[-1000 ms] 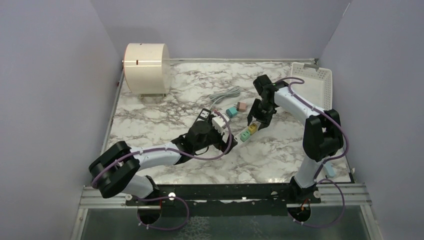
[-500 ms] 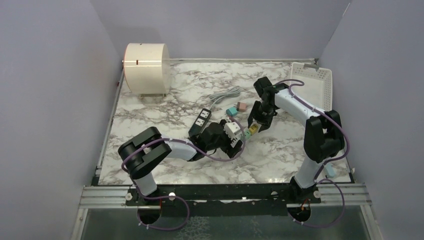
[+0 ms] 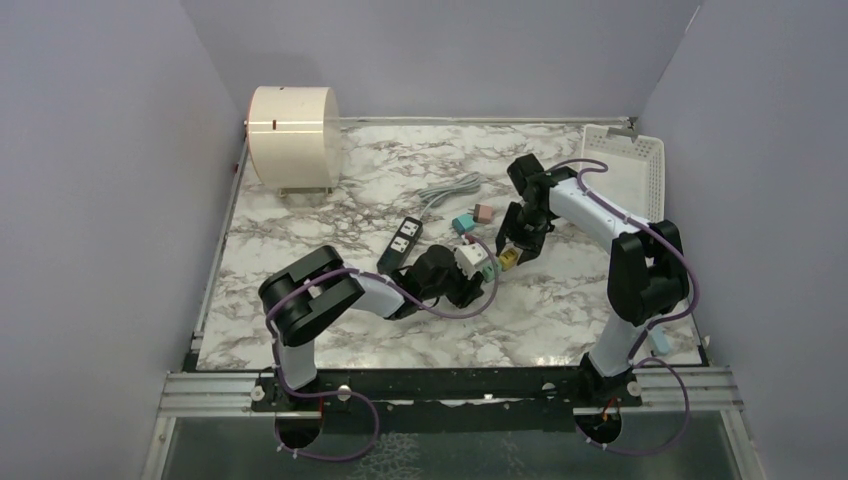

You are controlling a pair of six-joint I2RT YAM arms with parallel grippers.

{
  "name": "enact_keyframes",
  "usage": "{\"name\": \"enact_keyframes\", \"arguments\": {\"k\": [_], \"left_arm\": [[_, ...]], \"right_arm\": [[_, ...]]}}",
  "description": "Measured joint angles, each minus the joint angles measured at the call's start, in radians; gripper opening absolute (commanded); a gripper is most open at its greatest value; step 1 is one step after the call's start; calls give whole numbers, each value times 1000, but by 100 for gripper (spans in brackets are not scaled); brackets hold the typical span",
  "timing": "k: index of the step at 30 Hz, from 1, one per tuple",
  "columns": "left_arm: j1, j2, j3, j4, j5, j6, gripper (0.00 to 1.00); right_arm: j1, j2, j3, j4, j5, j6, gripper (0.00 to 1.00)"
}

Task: Pull the plug off the socket

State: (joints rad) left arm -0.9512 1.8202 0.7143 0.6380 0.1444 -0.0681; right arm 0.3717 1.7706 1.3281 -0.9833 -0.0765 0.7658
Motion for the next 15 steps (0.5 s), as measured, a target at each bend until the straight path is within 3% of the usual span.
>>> {"name": "enact_keyframes", "arguments": {"k": [1, 2, 15], "left_arm": [[0, 2, 0, 3, 1, -3, 3], [0, 4, 0, 7, 1, -4, 0], [-26, 52, 8, 91, -21, -28, 0]], "right_arm": [[0, 0, 0, 0, 0, 0, 55], [0, 0, 0, 0, 0, 0, 55], [-6, 8, 2, -27, 25, 30, 50]]}}
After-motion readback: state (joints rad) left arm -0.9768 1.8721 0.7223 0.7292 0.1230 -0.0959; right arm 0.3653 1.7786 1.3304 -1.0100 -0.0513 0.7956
